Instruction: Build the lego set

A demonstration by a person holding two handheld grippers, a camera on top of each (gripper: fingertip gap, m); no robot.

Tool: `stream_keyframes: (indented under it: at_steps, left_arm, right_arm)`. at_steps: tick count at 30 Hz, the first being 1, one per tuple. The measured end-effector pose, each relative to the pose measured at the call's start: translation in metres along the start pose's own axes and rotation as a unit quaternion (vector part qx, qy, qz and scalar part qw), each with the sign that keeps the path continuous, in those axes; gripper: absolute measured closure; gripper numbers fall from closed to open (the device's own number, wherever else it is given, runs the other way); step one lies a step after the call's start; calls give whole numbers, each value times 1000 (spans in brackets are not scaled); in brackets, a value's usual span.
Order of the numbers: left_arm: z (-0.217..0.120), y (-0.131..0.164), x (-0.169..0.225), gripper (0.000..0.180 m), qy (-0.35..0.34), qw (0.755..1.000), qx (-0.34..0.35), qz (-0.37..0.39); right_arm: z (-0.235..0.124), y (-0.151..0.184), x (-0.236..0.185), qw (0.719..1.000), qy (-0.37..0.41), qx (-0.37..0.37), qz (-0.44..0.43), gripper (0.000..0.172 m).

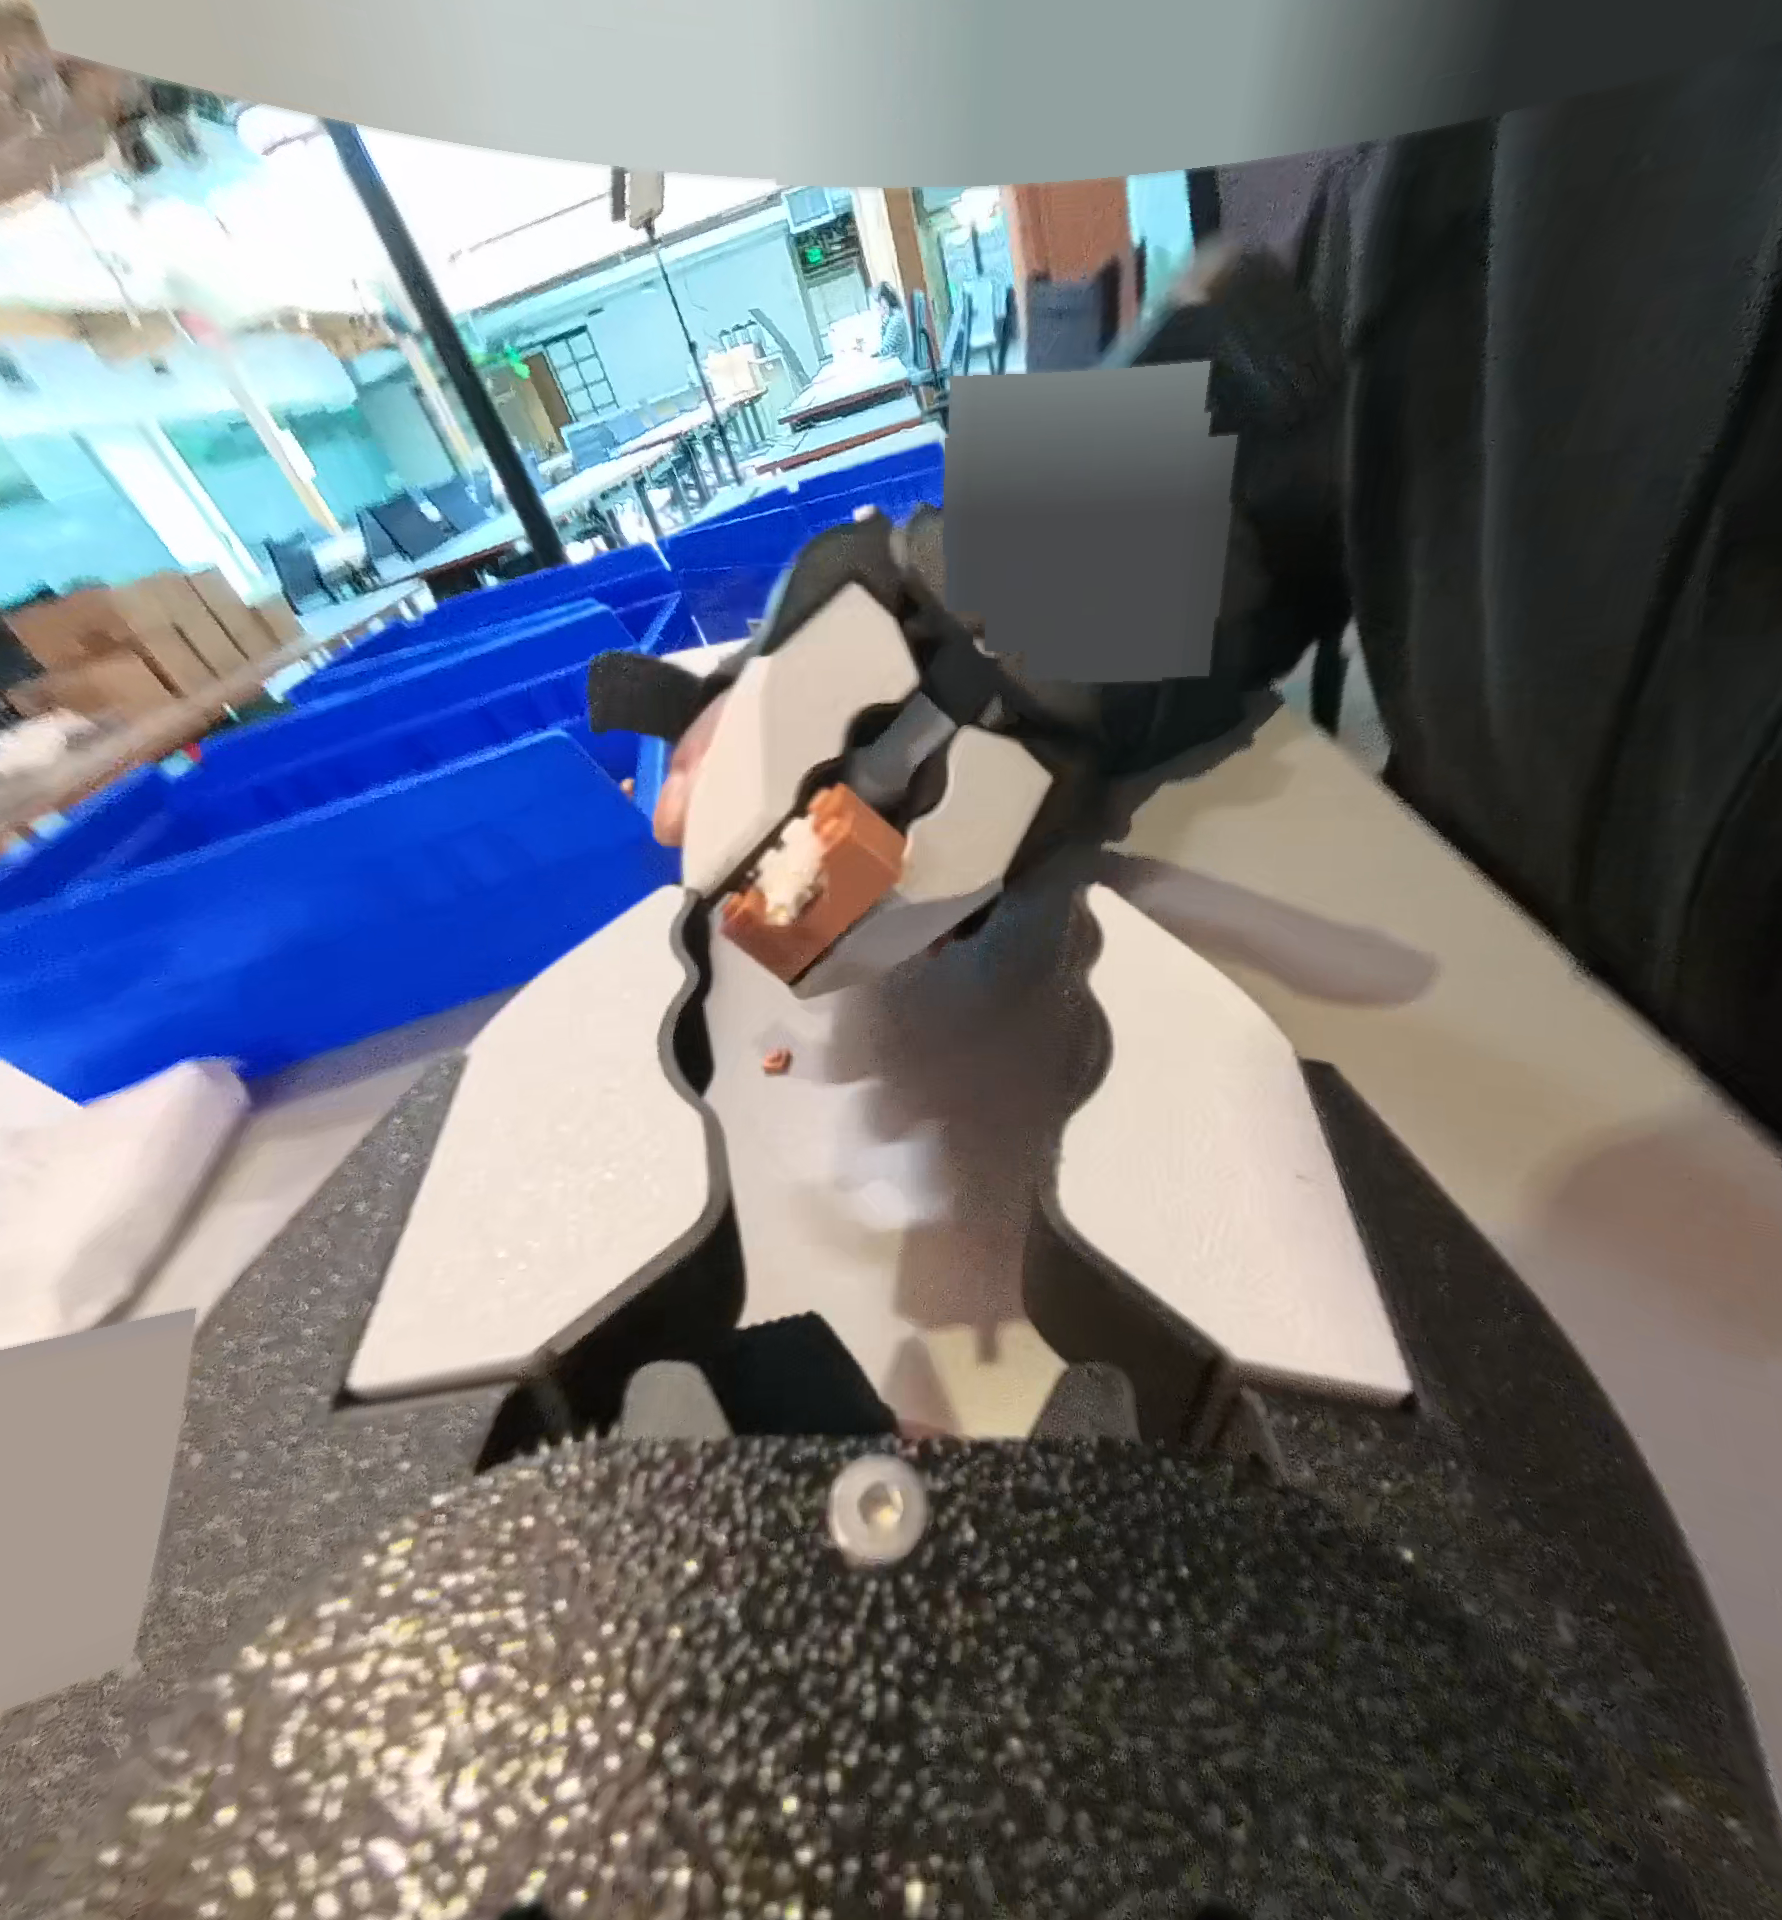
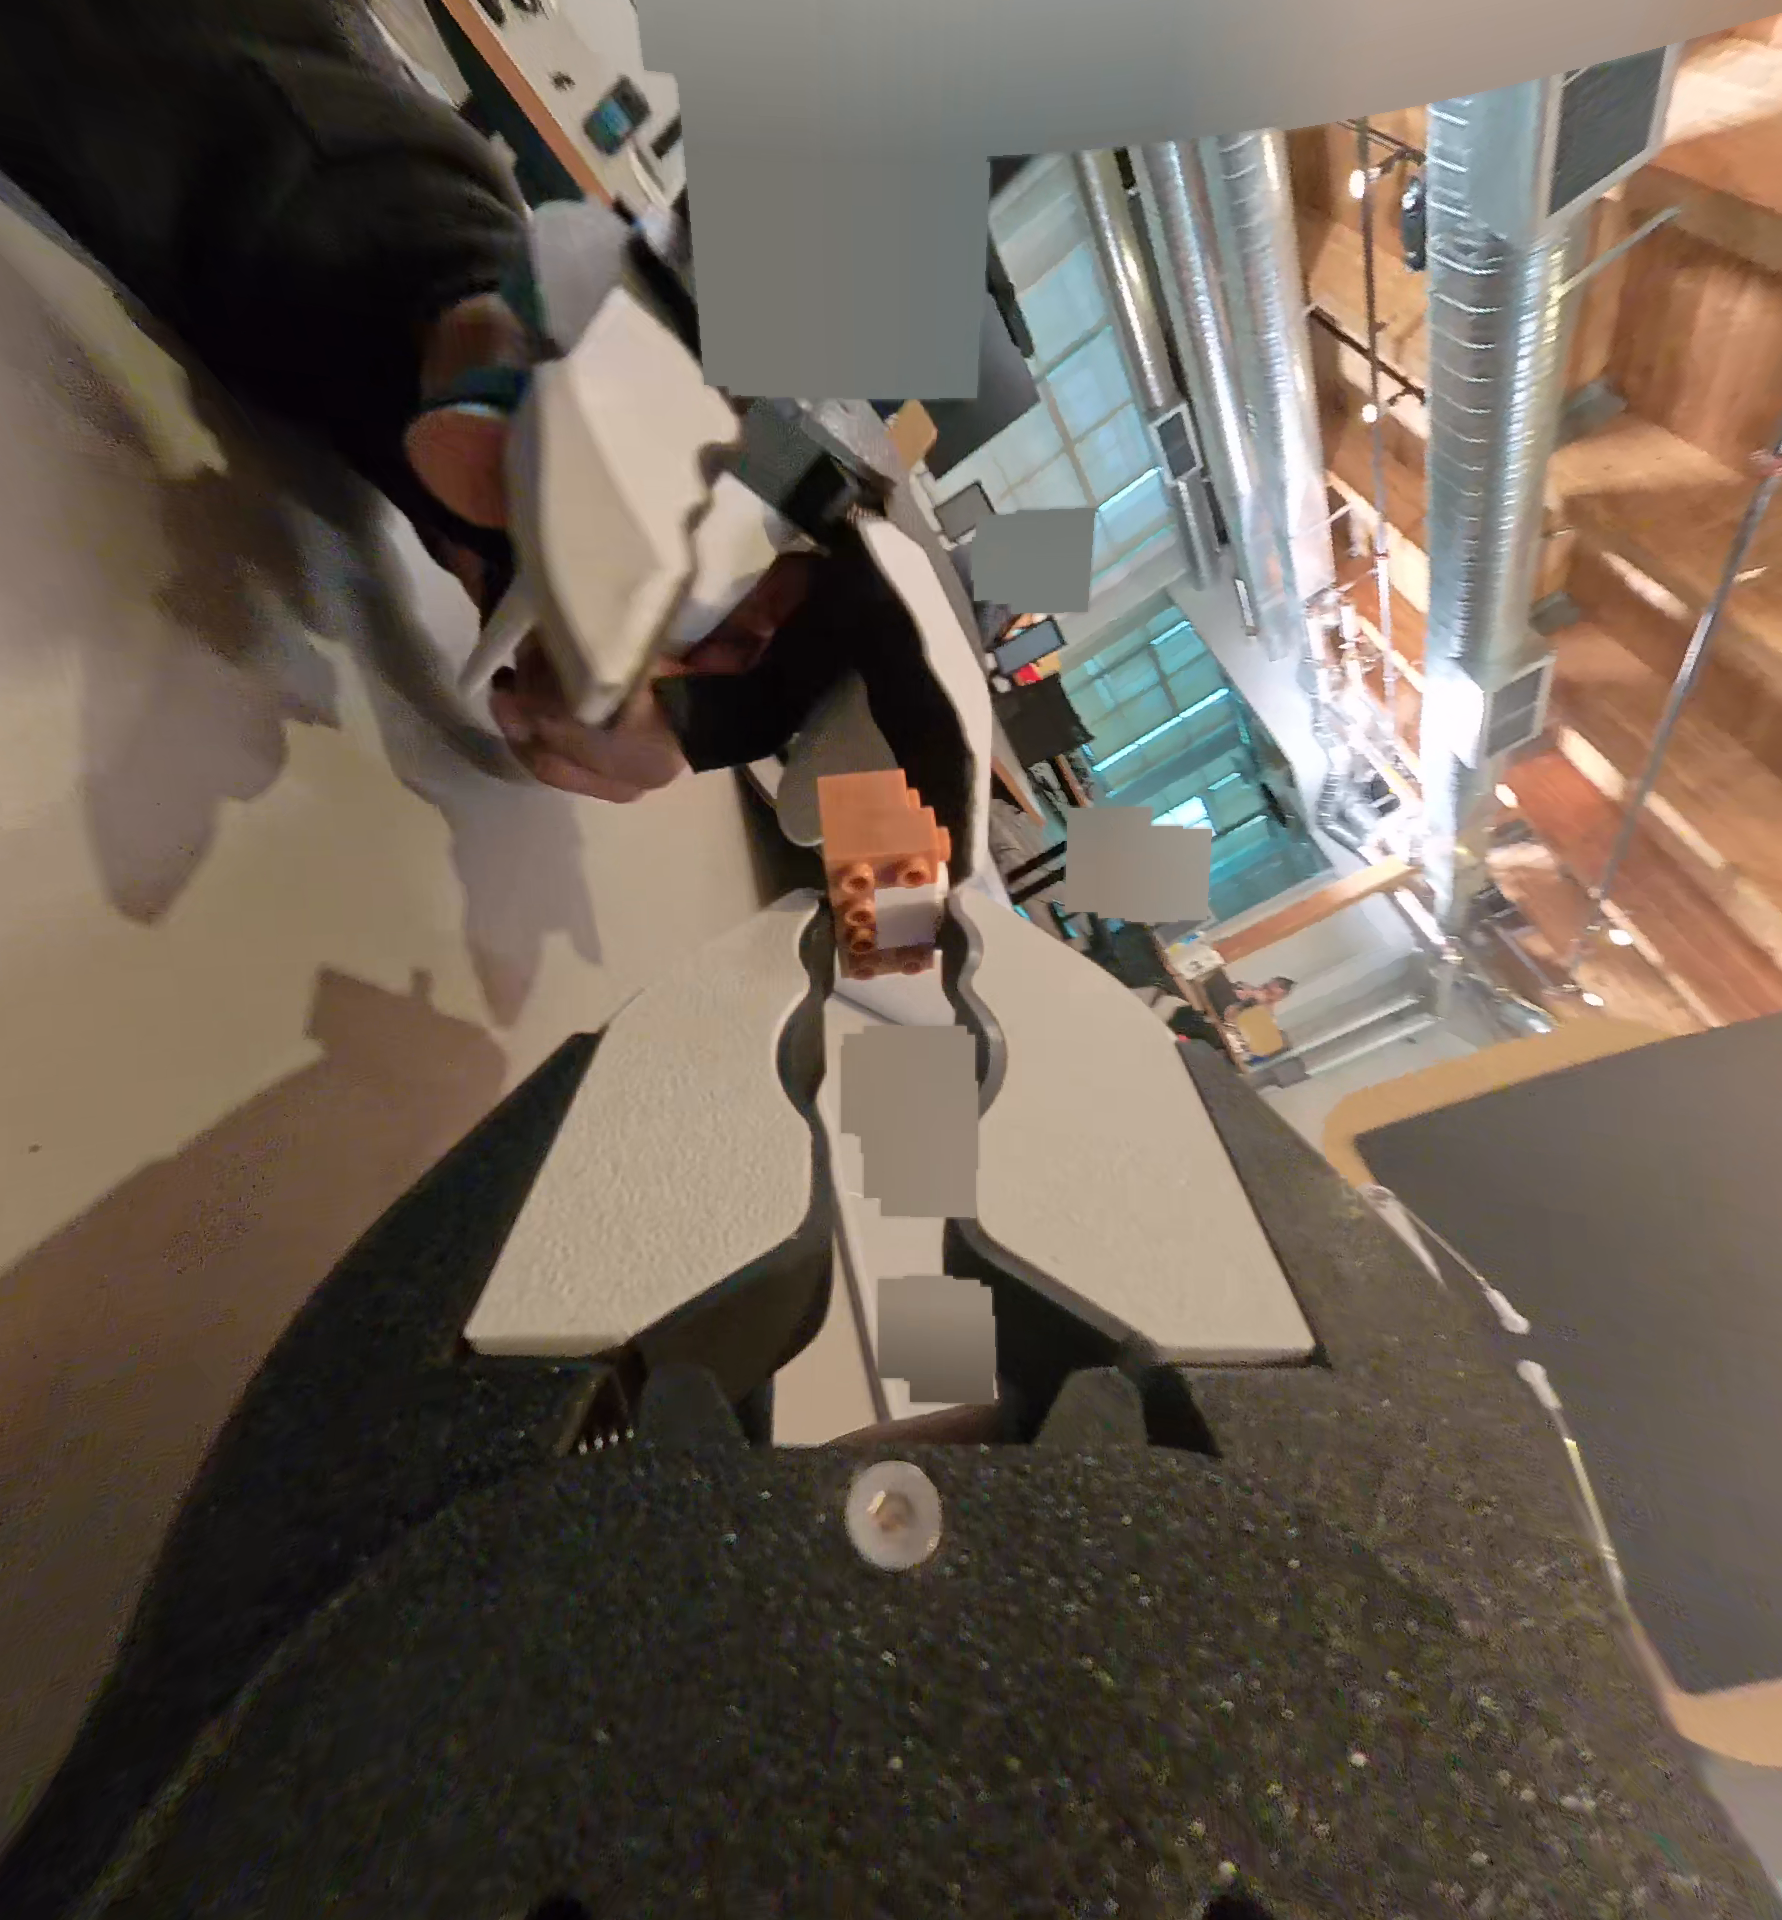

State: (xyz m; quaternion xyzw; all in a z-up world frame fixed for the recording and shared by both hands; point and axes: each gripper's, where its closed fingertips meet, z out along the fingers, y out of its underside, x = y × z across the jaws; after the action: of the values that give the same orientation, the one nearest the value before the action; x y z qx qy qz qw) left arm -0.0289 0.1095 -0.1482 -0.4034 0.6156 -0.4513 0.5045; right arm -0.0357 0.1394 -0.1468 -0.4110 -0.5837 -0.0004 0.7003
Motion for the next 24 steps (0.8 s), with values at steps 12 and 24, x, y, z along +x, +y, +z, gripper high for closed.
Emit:
stream_keyframes:
  at_steps: [12,24]
  left_arm:
    - [12,18,-19,143,-13,969,-26,-246]
    - [-3,9,-29,145,-26,982,14,-187]
  right_arm:
    - [6,15,-2,998,26,-32,-43,153]
    - [2,15,4,976,-55,-4,210,141]
